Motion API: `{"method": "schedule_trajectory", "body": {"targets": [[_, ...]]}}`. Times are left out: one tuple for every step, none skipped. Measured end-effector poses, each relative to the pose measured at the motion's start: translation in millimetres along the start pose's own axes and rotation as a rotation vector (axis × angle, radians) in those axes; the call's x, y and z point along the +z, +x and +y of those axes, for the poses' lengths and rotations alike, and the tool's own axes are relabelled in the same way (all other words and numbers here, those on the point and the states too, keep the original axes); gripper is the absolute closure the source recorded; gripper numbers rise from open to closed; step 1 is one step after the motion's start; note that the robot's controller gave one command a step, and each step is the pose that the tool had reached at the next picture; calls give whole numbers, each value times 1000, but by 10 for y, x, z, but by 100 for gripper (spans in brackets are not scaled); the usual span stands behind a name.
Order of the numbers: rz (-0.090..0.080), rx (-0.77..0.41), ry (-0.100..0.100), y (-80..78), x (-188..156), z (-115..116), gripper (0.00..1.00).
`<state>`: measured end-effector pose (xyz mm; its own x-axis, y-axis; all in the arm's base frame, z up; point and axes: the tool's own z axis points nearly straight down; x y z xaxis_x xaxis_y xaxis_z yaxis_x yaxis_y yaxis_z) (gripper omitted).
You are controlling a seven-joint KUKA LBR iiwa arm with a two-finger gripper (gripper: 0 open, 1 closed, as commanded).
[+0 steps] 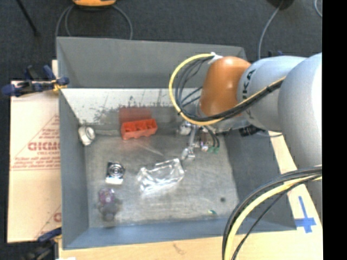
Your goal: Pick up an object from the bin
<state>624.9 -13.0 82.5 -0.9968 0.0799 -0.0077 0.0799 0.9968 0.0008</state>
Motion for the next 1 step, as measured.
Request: {"method": "schedule_trajectory", "body": {"targets": [[10,169,0,920,-58,194,0]]}}
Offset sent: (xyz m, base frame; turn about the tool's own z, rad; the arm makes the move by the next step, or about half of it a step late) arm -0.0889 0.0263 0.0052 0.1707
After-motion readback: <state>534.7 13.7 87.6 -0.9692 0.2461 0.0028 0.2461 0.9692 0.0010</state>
